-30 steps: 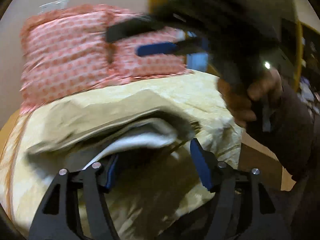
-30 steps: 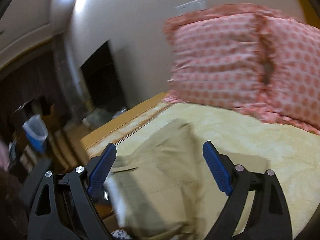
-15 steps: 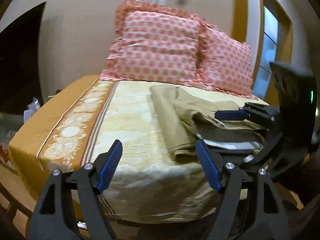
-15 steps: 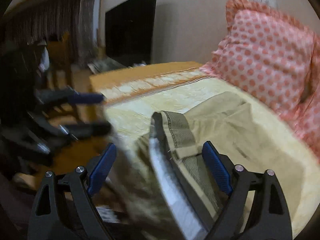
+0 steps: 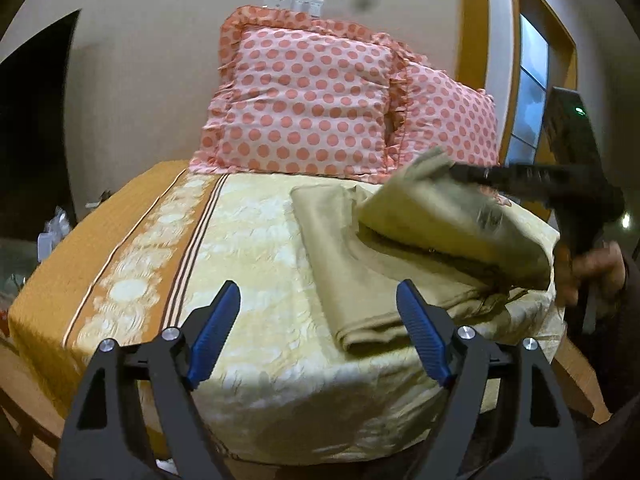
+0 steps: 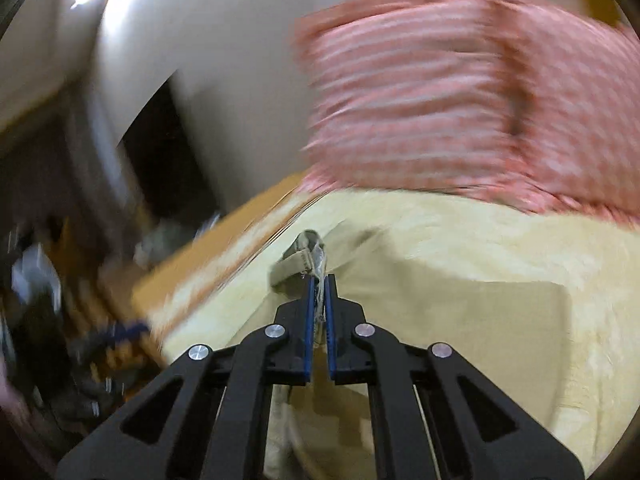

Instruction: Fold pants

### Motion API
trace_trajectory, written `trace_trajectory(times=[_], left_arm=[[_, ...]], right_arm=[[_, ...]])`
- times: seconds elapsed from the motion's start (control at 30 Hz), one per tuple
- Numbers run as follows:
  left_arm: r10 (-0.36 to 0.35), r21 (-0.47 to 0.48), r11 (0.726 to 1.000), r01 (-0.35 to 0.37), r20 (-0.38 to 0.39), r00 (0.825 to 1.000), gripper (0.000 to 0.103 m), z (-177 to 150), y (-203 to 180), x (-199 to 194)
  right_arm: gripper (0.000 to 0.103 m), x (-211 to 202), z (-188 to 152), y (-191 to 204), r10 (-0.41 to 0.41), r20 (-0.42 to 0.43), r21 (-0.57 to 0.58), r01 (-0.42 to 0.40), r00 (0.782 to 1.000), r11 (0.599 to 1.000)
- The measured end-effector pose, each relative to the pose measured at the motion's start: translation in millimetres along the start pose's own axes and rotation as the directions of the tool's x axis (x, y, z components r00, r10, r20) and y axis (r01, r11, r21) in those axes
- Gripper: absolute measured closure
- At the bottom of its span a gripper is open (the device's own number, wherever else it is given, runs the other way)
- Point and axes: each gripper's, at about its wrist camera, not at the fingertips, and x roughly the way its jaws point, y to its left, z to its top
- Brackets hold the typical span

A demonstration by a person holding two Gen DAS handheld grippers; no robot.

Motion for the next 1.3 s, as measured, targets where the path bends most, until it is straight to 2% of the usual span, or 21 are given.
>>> trace_trajectory(times=[0.1,0.17,0.2,0.23,0.27,0.3,0.33,0.37,0.5,0.6,0.67,0.77,0.83,0.97,1.0,1.07,1.1,1.13,1.2,1.23,1.3], left_arm=[[-0.034,0.004,0.999,0.034,-0.017,0.999,0.019,14.5,-2.5,16.5],[-0.084,-0.024,0.996,0.083,-0.056,0.995,0.016,27.8,2.3,37.4],[-0.108,-0.043,0.994,0.105,-0.081,0.991,0.015,34.1,6.2,49.1],[-0.125,-0.063,0.991,0.118,-0.108,0.986,0.015,39.4,10.0,60.9],[-0.139,-0.081,0.988,0.13,-0.133,0.981,0.015,43.8,13.5,71.6],[-0.158,-0.113,0.984,0.14,-0.175,0.972,0.015,50.8,20.2,90.9],[-0.165,-0.133,0.981,0.141,-0.2,0.966,0.015,53.6,23.8,102.0],[-0.195,-0.168,0.973,0.157,-0.241,0.951,0.015,57.9,29.0,119.5],[-0.253,-0.241,0.954,0.177,-0.336,0.907,0.015,63.2,36.1,161.0],[-0.28,-0.25,0.949,0.193,-0.384,0.88,0.015,64.3,30.8,180.2],[-0.294,-0.239,0.948,0.208,-0.415,0.861,0.015,65.9,23.7,193.6],[-0.305,-0.232,0.948,0.219,-0.458,0.835,0.016,67.4,14.9,211.4],[-0.286,-0.197,0.956,0.216,-0.47,0.835,0.016,69.1,7.9,218.7],[-0.278,-0.173,0.96,0.22,-0.506,0.816,0.016,74.9,2.6,233.6],[-0.277,-0.172,0.96,0.219,-0.513,0.813,0.021,75.9,3.3,236.7],[-0.246,-0.164,0.969,0.186,-0.525,0.815,0.046,78.3,8.0,240.8],[-0.241,-0.168,0.97,0.178,-0.529,0.813,0.073,78.2,11.7,242.1],[-0.263,-0.194,0.963,0.187,-0.525,0.81,0.086,79.5,17.1,241.6],[-0.31,-0.246,0.946,0.21,-0.503,0.807,0.094,85.4,25.9,239.9],[-0.31,-0.241,0.947,0.214,-0.493,0.813,0.096,88.7,25.2,239.3],[-0.268,-0.178,0.962,0.208,-0.468,0.842,0.096,99.9,16.6,241.6]], right_arm=[[0.096,-19.5,13.0,-59.7,-0.15,0.062,0.17,0.137,0.987,0.976],[0.089,-26.9,14.0,-99.7,-0.235,0.026,0.259,0.221,0.972,0.94],[0.068,-31.2,12.1,-117.0,-0.251,0.005,0.308,0.237,0.968,0.921],[0.026,-35.1,10.0,-128.6,-0.249,-0.002,0.346,0.235,0.968,0.908],[0.009,-38.7,6.6,-141.2,-0.248,-0.004,0.387,0.23,0.969,0.893],[0.004,-41.4,1.9,-151.7,-0.255,0.0,0.411,0.232,0.967,0.881],[0.004,-39.9,-2.7,-161.2,-0.258,-0.022,0.416,0.243,0.966,0.876],[0.005,-35.6,-6.6,-168.4,-0.257,-0.055,0.414,0.256,0.965,0.874],[0.023,-13.2,-27.3,-191.7,-0.2,-0.173,0.438,0.257,0.964,0.861],[0.034,5.7,-37.8,-192.6,-0.135,-0.226,0.439,0.224,0.965,0.87],[0.041,10.2,-39.0,-186.6,-0.114,-0.223,0.399,0.198,0.968,0.895],[0.049,9.2,-41.8,-191.6,-0.051,-0.209,0.437,0.14,0.977,0.888],[0.056,7.8,-50.0,-192.8,0.04,-0.194,0.474,0.058,0.98,0.879],[0.06,10.9,-52.3,-186.8,0.029,-0.185,0.44,0.056,0.982,0.896],[0.074,14.9,-53.2,-184.4,0.066,-0.191,0.444,0.026,0.979,0.896],[0.084,17.2,-54.2,-184.4,0.147,-0.183,0.469,-0.045,0.972,0.882],[0.086,17.0,-53.2,-186.2,0.171,-0.174,0.48,-0.068,0.97,0.875],[0.087,15.8,-51.5,-188.8,0.202,-0.161,0.499,-0.097,0.966,0.861],[0.088,17.6,-44.6,-193.3,0.235,-0.144,0.52,-0.128,0.961,0.844],[0.088,18.4,-40.6,-193.6,0.238,-0.142,0.517,-0.133,0.961,0.846],[0.088,21.4,-26.9,-194.3,0.229,-0.14,0.498,-0.131,0.963,0.857]])
